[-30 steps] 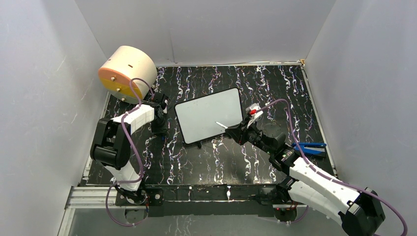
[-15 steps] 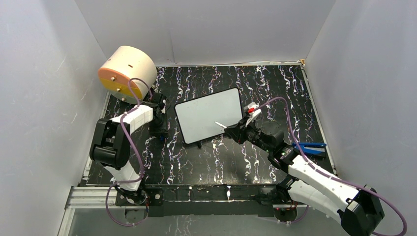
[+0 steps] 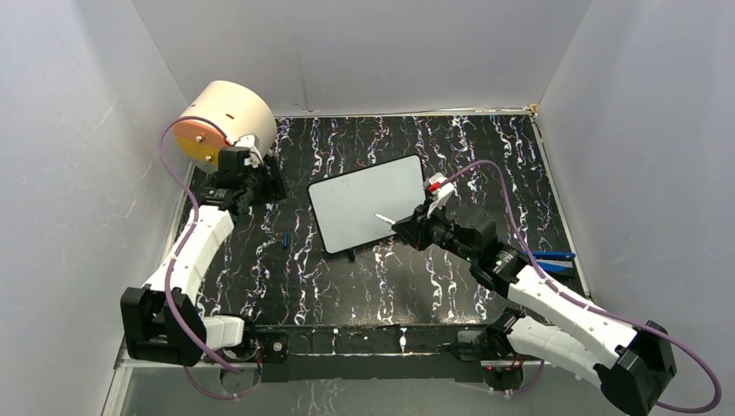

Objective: Write a sentence on the whiteboard
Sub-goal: Place the pen cap at the center of the board, then write a sentence on the whiteboard.

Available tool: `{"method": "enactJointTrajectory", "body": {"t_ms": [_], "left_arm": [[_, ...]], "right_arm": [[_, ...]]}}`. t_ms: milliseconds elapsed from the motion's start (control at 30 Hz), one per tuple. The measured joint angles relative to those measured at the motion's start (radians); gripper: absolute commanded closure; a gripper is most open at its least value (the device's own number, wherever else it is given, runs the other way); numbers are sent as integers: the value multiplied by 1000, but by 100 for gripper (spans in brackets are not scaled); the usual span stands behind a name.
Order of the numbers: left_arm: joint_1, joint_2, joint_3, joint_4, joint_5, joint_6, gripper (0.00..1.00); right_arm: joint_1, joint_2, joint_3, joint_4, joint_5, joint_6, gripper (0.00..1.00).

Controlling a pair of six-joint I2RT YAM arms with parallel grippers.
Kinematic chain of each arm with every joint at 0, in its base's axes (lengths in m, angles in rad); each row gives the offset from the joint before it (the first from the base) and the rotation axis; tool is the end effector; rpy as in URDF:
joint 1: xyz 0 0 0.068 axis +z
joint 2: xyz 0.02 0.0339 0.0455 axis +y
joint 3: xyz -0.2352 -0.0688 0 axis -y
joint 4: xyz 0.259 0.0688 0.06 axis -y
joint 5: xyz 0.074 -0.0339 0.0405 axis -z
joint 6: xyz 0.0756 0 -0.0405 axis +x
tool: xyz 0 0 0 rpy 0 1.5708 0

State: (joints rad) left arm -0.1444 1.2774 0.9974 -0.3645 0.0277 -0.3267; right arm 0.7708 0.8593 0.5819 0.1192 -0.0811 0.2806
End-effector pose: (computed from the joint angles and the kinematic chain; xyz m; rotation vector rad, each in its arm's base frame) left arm 0.3332 -0.0506 0.2349 -0.1877 2.2226 -0.2900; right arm 0.1962 0.1991 0.2549 -0.4980 1.7337 0.8350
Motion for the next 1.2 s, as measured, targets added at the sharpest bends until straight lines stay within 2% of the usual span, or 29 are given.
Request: {"method": "enactJointTrajectory", "body": {"t_ms": [200, 333, 500, 700, 933, 1200], "left_arm": [[52, -38, -1, 128, 164, -6, 29], [101, -33, -5, 224, 344, -15, 30], [129, 49, -3, 336, 599, -20, 32], [129, 164, 0, 392, 832, -13, 35], [127, 234, 1, 528, 1019, -62, 50], [112, 298, 0, 624, 1130, -108, 69]], "right_arm": [[31, 37, 56, -74, 31, 0, 100], [53, 53, 81, -106, 47, 0, 100], [101, 91, 114, -129, 80, -4, 100], [151, 116, 126, -133, 119, -8, 100], [181, 134, 135, -133, 145, -12, 100], [192, 152, 144, -133, 163, -24, 100]]}}
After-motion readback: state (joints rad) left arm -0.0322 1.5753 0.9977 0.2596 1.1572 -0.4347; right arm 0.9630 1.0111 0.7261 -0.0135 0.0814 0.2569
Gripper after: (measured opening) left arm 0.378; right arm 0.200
